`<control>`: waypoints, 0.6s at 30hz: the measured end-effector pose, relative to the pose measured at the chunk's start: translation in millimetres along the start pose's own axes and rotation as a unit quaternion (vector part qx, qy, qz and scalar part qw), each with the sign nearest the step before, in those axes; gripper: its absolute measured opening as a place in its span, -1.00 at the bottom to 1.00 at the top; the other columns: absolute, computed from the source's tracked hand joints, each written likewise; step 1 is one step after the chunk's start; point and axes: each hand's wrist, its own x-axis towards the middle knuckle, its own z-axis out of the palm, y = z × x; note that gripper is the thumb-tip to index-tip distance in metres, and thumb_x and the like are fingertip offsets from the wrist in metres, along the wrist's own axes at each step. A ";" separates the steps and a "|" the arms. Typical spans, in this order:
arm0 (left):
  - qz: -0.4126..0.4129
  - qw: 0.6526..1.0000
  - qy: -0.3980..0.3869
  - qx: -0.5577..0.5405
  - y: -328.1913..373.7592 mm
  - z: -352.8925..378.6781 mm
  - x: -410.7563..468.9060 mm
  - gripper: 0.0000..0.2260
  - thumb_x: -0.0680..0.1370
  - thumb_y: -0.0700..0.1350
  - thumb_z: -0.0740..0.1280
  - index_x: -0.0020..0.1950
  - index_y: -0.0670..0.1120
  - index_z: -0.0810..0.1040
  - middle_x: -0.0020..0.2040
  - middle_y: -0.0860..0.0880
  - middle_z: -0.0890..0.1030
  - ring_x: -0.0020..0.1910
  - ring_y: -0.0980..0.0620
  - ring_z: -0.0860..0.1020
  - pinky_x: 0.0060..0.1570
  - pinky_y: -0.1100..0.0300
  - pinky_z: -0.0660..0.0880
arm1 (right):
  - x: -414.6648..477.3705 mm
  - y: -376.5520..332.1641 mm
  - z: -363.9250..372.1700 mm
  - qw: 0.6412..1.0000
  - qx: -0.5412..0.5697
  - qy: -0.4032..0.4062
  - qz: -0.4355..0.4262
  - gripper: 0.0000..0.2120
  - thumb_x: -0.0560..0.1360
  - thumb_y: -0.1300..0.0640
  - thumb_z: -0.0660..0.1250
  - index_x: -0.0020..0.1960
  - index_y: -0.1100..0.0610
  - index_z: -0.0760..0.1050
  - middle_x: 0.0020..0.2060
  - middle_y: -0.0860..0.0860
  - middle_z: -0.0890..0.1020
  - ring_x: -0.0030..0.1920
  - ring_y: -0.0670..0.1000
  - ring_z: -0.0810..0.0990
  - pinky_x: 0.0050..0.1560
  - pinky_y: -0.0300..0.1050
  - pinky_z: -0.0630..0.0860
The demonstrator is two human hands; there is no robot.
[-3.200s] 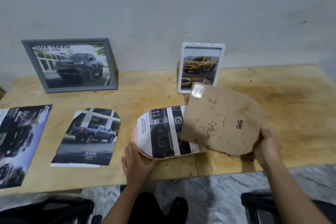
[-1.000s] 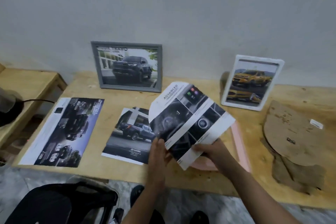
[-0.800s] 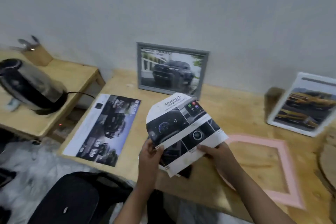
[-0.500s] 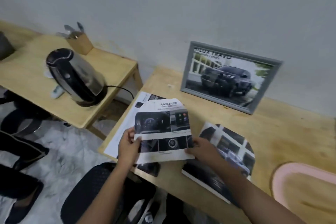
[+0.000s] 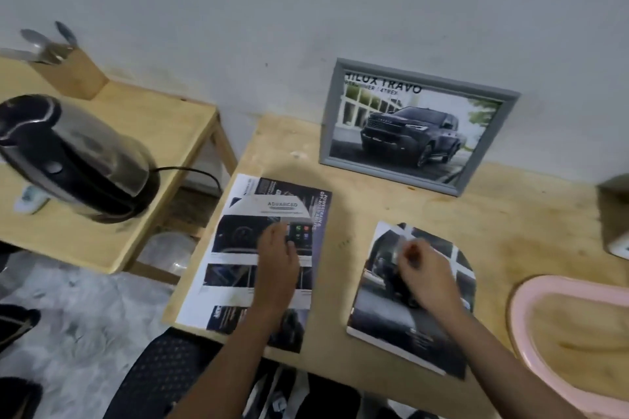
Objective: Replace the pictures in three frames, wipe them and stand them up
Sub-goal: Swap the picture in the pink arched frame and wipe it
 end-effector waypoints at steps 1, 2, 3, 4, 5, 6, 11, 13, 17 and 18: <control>0.049 0.998 -0.049 -0.007 14.3 15.2 -8.0 -0.69 0.59 -0.23 0.14 0.33 -0.18 0.39 0.28 -0.13 0.44 0.27 -0.03 0.39 0.30 0.08 0.36 | -1.5 19.2 -14.1 0.999 0.004 0.040 0.028 -0.93 0.49 0.18 0.31 -0.04 0.10 0.43 -0.21 -0.02 0.54 -0.20 0.03 0.50 -0.23 -0.10 0.38; 0.092 0.990 -0.107 0.000 25.5 31.1 -18.3 -0.66 0.60 -0.19 0.11 0.37 -0.17 0.37 0.32 -0.11 0.42 0.32 -0.02 0.36 0.34 0.07 0.33 | -3.7 38.3 -25.0 0.995 0.010 0.069 0.065 -0.88 0.47 0.23 0.33 -0.02 0.15 0.43 -0.18 0.02 0.52 -0.19 0.06 0.48 -0.26 -0.12 0.32; 0.131 0.979 -0.157 0.011 34.7 46.8 -29.9 -0.63 0.61 -0.13 0.08 0.40 -0.17 0.34 0.37 -0.11 0.39 0.38 -0.01 0.32 0.40 0.06 0.28 | -6.2 56.7 -32.0 0.990 0.022 0.085 0.113 -0.86 0.44 0.27 0.35 -0.02 0.23 0.45 -0.18 0.09 0.53 -0.18 0.11 0.50 -0.30 -0.12 0.29; 0.164 0.966 -0.196 0.024 40.3 61.3 -41.8 -0.58 0.61 -0.03 0.05 0.43 -0.17 0.30 0.42 -0.12 0.34 0.43 -0.01 0.26 0.45 0.07 0.21 | -9.7 72.9 -36.0 0.982 0.040 0.090 0.164 -0.86 0.41 0.30 0.37 -0.06 0.31 0.47 -0.21 0.17 0.56 -0.17 0.18 0.54 -0.33 -0.13 0.29; 0.181 0.955 -0.232 0.035 43.2 75.0 -52.9 -0.49 0.61 0.09 0.00 0.47 -0.17 0.26 0.48 -0.10 0.26 0.48 0.00 0.17 0.47 0.10 0.13 | -13.3 83.9 -37.1 0.972 0.065 0.085 0.207 -0.86 0.38 0.32 0.39 -0.10 0.34 0.49 -0.24 0.21 0.58 -0.16 0.24 0.57 -0.34 -0.14 0.31; 0.180 0.946 -0.265 0.050 44.5 84.8 -61.8 -0.42 0.59 0.18 -0.06 0.49 -0.15 0.21 0.51 -0.06 0.16 0.51 0.02 0.07 0.48 0.12 0.07 | -16.1 91.2 -35.8 0.964 0.092 0.079 0.236 -0.85 0.36 0.32 0.41 -0.13 0.34 0.49 -0.26 0.22 0.58 -0.15 0.25 0.58 -0.32 -0.14 0.34; 0.192 0.908 -0.301 0.219 39.2 104.7 -71.1 -0.49 0.50 0.10 0.09 0.35 -0.13 0.44 0.38 -0.18 0.43 0.37 -0.13 0.36 0.12 0.10 0.50 | -19.8 87.7 -32.2 0.931 0.226 0.059 0.280 -0.62 0.34 0.30 0.49 0.01 0.18 0.35 -0.22 0.05 0.52 -0.18 0.07 0.50 -0.26 -0.12 0.41; 0.202 0.903 -0.292 0.244 38.3 105.6 -69.5 -0.47 0.47 0.11 0.09 0.36 -0.13 0.38 0.35 -0.17 0.46 0.37 -0.12 0.33 0.11 0.08 0.51 | -21.3 85.3 -34.2 0.947 0.199 0.056 0.247 -0.73 0.37 0.26 0.47 -0.06 0.17 0.39 -0.27 0.02 0.53 -0.23 0.05 0.49 -0.34 -0.20 0.35; 0.194 0.910 -0.270 0.249 40.4 110.7 -73.5 -0.42 0.43 0.10 0.10 0.37 -0.16 0.37 0.39 -0.18 0.41 0.41 -0.11 0.23 0.31 0.07 0.32 | -32.4 78.1 -36.3 0.977 0.151 0.032 0.148 -0.88 0.50 0.24 0.32 -0.01 0.10 0.43 -0.20 -0.05 0.54 -0.21 -0.05 0.47 -0.36 -0.45 0.30; 0.182 0.913 -0.266 0.249 45.7 110.0 -74.3 -0.39 0.43 0.11 0.07 0.39 -0.18 0.36 0.44 -0.17 0.31 0.46 -0.12 0.17 0.37 0.07 0.24 | -34.6 77.8 -36.6 0.980 0.150 0.027 0.130 -0.88 0.52 0.24 0.29 0.04 0.10 0.44 -0.17 -0.05 0.54 -0.19 -0.06 0.48 -0.35 -0.48 0.30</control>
